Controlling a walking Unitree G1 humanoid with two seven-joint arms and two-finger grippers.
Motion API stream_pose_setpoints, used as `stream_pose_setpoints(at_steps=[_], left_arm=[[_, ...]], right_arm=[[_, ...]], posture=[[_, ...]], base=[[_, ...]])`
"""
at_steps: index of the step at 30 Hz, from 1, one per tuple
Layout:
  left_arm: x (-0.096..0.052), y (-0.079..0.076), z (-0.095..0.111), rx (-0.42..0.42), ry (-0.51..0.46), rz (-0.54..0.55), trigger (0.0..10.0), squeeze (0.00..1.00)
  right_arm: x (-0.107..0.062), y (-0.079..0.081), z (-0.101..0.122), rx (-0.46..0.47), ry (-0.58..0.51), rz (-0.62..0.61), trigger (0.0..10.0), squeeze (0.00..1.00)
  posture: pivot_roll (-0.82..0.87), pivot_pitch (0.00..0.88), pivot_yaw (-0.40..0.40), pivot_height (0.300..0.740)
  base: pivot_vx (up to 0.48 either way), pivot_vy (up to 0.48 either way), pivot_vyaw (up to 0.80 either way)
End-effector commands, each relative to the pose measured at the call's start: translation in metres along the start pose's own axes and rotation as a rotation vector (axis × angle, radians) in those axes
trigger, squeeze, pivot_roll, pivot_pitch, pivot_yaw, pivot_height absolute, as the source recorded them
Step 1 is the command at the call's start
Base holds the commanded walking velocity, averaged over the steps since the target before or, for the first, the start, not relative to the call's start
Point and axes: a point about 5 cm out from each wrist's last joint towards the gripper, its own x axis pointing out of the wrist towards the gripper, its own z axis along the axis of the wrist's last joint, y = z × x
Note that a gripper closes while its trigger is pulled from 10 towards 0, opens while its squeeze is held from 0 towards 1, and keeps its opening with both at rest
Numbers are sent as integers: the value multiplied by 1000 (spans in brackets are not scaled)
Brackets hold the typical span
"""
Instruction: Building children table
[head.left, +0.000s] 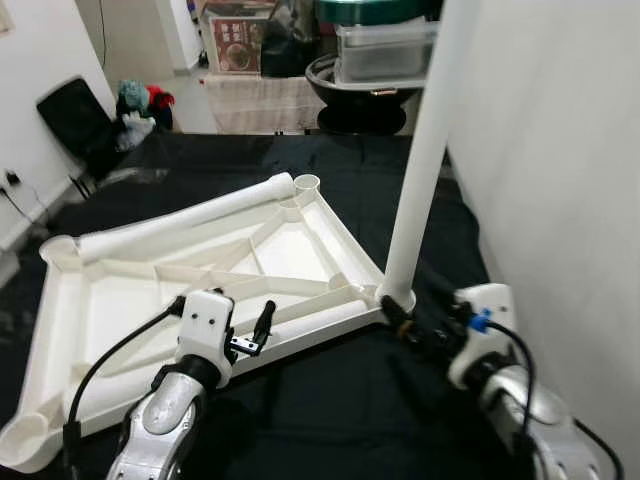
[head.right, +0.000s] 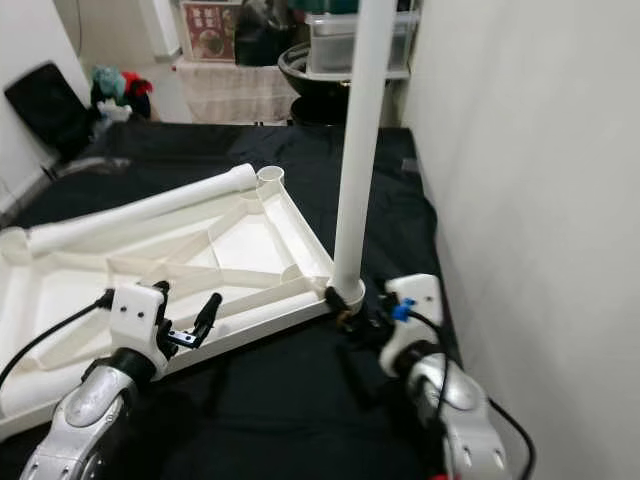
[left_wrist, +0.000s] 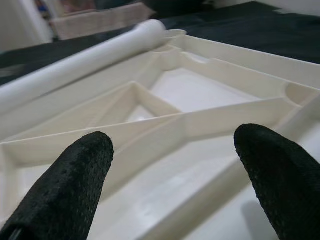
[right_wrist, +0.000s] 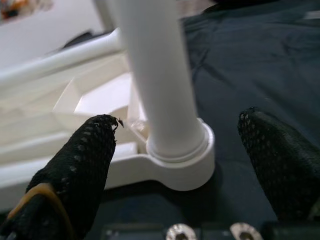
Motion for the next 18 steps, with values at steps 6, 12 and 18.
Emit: stream_pose_setpoints(at_steps=[6, 12, 18], left_arm=[[-1, 8, -1, 46, 21, 49, 10000, 0], [0, 11, -1, 75, 27, 72, 10000, 0], [2, 14, 5, 105, 6, 95, 10000, 0]], right_arm=[[2, -12, 14, -26, -82, -75, 10000, 0], [4, -5, 23, -13, -121, -33, 10000, 0], [8, 9, 36, -99, -151, 47, 10000, 0]], posture=[[-73, 9, 80, 740], [-69, 9, 83, 740], [-65, 20, 77, 740]], base=[[0, 0, 0], [0, 480, 0], [0, 480, 0]])
